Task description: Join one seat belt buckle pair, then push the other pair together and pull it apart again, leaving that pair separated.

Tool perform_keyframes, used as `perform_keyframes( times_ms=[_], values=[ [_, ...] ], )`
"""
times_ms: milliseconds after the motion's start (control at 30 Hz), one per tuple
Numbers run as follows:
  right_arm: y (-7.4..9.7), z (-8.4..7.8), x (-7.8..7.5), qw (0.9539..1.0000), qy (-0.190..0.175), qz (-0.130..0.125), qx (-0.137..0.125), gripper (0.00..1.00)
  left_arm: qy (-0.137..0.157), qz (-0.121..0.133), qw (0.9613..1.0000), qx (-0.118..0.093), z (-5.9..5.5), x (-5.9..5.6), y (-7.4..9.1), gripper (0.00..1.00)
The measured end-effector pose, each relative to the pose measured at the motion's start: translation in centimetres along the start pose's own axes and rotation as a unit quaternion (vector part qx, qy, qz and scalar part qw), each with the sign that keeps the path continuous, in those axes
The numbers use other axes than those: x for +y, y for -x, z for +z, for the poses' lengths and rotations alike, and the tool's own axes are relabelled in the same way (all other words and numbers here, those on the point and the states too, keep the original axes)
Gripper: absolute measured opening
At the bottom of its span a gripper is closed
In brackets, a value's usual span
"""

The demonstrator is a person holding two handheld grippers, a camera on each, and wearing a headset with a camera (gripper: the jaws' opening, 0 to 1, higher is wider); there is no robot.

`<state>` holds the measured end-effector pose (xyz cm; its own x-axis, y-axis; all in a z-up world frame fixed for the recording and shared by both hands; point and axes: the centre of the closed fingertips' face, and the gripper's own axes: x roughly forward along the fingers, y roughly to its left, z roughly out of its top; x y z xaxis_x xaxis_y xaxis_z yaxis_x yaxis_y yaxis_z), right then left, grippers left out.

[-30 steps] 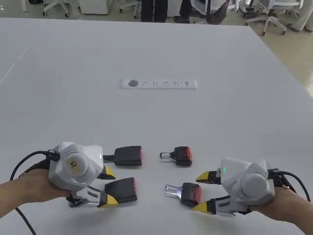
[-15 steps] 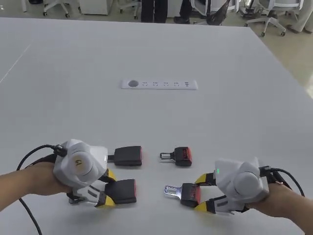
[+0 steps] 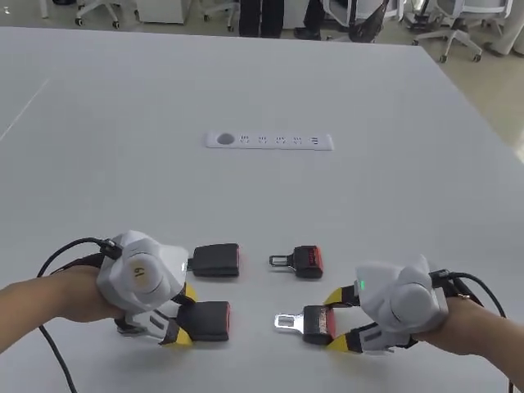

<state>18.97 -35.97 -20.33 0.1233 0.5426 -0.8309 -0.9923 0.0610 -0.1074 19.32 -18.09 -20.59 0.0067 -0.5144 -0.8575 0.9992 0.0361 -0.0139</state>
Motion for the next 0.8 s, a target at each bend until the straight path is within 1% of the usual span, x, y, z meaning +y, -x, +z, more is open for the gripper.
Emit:
perform_keyframes(
  times_ms=[133,433,667,800],
  values=[
    [-0.2,0.1,-0.2,1.0,0.006,0.002,0.001,0.31,0.008,-0.004,1.0,-0.002,-0.1,0.1,-0.1,0.33],
    [-0.5,0.6,-0.2,0.9999,0.009,0.008,-0.001,0.31,0.007,-0.007,1.0,-0.001,-0.1,0.1,-0.1,0.33],
    [-1.0,1.3,-0.2,0.9999,0.011,0.012,-0.005,0.31,0.008,-0.01,0.9999,0.003,0.0,0.1,-0.1,0.32],
    [-1.3,1.8,-0.1,0.9998,0.009,0.013,-0.009,0.31,0.011,-0.013,0.9998,0.01,-0.1,0.1,-0.1,0.32]
  ],
)
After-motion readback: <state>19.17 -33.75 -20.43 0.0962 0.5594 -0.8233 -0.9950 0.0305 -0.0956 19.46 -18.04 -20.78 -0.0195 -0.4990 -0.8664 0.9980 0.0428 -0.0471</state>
